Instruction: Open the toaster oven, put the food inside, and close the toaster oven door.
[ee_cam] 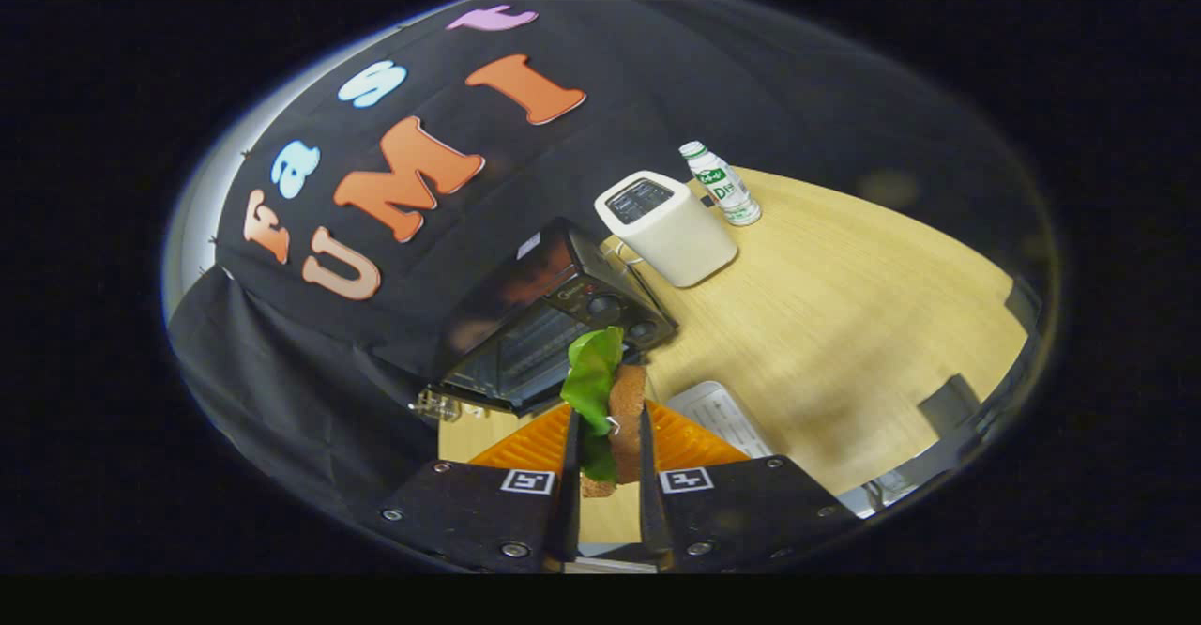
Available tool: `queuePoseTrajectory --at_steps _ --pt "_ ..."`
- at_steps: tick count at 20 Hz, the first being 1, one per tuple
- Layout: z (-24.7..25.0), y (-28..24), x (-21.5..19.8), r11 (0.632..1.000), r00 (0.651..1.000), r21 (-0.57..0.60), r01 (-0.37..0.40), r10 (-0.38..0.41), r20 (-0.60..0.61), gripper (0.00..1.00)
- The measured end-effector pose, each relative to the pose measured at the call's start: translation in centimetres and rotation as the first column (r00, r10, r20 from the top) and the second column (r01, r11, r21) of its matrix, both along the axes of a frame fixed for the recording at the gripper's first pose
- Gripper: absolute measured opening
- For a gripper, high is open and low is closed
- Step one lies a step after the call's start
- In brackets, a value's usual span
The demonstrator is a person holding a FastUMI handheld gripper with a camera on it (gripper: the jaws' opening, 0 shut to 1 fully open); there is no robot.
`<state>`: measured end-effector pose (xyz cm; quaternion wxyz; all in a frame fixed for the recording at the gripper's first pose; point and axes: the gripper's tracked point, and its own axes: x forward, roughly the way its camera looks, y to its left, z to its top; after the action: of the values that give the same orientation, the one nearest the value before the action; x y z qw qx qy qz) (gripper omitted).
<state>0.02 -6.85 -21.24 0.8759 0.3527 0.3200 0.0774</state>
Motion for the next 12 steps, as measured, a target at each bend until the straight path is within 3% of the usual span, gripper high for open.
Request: queuePoseTrajectory --at_steps 6,12 --pt "-0.5 4.9 1.6 0.962 0.986 0.223 0.154 -0.166 0.034 0.26" --pt "-3.7 9.3 6.5 0.896 0.952 0.339 0.287 -0.305 0.001 0.26"
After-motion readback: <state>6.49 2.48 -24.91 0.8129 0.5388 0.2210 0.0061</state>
